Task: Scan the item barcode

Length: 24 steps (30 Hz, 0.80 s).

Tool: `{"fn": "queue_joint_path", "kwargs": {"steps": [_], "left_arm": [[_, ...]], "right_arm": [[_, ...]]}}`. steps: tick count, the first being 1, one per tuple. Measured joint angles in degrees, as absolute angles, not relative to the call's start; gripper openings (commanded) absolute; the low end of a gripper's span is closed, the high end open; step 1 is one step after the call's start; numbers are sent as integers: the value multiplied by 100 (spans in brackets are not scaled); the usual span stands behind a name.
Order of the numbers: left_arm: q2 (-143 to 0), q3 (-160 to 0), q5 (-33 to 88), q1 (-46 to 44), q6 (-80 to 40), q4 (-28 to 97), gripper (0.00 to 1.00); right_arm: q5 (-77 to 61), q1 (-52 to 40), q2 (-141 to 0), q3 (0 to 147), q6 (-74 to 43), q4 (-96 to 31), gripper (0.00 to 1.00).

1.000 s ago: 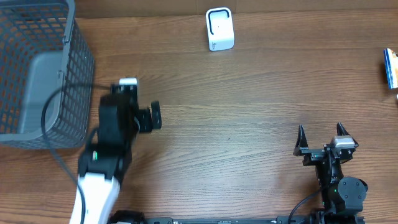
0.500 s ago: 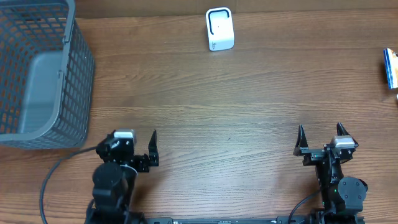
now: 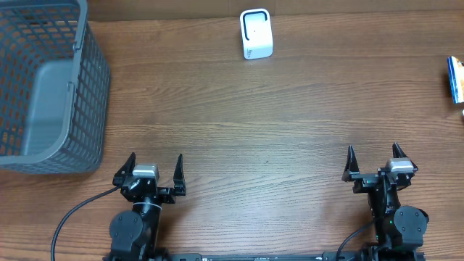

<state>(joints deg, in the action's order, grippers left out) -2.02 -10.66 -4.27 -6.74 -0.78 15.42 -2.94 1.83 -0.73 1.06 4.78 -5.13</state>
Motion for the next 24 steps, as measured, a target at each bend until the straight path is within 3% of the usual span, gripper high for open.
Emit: {"fn": "queue_joint_path", "kwargs": {"steps": [11, 24], "left_arm": [[-86, -172, -405, -674, 25, -126, 100], [-84, -51, -320, -220, 43, 434, 100]], "right_arm": [[-294, 183, -73, 106, 475, -515, 100], [-296, 183, -73, 106, 475, -513, 100]]}}
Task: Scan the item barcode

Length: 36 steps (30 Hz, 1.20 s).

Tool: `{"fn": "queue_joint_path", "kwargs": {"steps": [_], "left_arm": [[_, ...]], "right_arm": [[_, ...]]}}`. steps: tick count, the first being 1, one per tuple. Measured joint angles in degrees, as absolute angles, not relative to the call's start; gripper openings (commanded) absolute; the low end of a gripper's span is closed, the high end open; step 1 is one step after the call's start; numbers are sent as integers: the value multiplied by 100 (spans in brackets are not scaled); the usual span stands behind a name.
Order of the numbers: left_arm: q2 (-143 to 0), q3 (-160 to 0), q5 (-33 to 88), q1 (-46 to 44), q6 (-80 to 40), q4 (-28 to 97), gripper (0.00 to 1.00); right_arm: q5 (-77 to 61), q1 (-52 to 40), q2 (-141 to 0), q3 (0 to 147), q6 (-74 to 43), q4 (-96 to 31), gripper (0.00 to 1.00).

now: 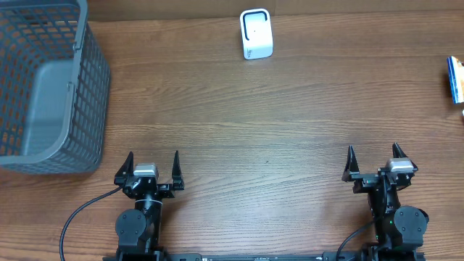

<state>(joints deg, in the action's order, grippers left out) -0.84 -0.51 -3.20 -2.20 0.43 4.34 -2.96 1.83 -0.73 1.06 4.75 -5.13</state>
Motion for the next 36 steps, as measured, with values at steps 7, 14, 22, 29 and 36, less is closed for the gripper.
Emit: {"fn": "queue_joint_path", "kwargs": {"steps": [7, 14, 22, 29, 36], "left_arm": [[-84, -51, -303, -220, 45, 434, 100], [-84, -51, -303, -220, 45, 436, 100], [-84, -51, -305, -150, -178, 436, 100], [-84, -51, -464, -69, -366, 425, 100], [-84, -51, -502, -69, -344, 425, 100]], "right_arm": [[-294, 183, -73, 106, 475, -515, 100], [-294, 183, -73, 106, 475, -515, 100], [-294, 183, -73, 106, 475, -517, 100], [-296, 183, -73, 106, 480, -515, 100], [-294, 183, -73, 106, 478, -515, 100]]}}
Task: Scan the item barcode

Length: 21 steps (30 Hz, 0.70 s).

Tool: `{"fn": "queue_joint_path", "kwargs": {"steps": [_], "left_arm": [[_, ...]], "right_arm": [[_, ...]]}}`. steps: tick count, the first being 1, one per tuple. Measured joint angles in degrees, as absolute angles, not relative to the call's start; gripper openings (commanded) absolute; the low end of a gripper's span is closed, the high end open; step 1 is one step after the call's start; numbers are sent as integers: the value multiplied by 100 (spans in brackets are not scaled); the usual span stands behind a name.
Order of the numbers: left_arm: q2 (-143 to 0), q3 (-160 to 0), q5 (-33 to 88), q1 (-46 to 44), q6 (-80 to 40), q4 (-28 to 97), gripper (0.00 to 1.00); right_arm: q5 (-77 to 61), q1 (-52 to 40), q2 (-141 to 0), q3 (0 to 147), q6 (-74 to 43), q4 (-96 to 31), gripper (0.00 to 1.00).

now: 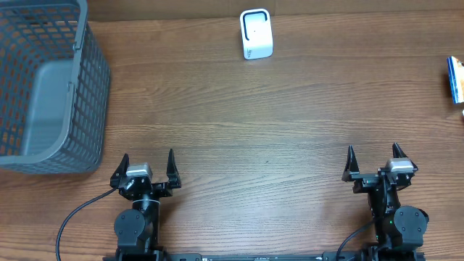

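Observation:
A white barcode scanner [256, 33] with a dark window stands upright at the far middle of the table. A blue item [455, 80] pokes in at the right edge, mostly cut off by the frame. My left gripper [147, 161] stands open near the front left, its fingers pointing away from me with nothing between them. My right gripper [374, 158] stands open near the front right, also holding nothing. Both are far from the scanner and the item.
A grey mesh basket [45, 87] fills the far left corner of the wooden table [239, 123]. A black cable [80, 214] runs from the left arm's base to the front edge.
My left gripper has turned slightly to the left, its fingertips now a little further left. The right arm, scanner, basket and blue item have not moved.
Both grippers stood open at the front of the table in the oldest moment, the left angled slightly right. The left gripper then pointed straighter ahead and now sits a little further left. Nothing else has changed.

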<state>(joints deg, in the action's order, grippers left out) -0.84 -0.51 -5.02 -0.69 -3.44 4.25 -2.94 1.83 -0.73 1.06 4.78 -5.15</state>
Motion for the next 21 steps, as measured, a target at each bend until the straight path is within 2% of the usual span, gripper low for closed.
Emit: {"fn": "queue_joint_path", "kwargs": {"steps": [21], "left_arm": [[-84, -51, -495, -69, -106, 427, 100]], "right_arm": [[-296, 183, -73, 106, 475, -515, 100]]}}
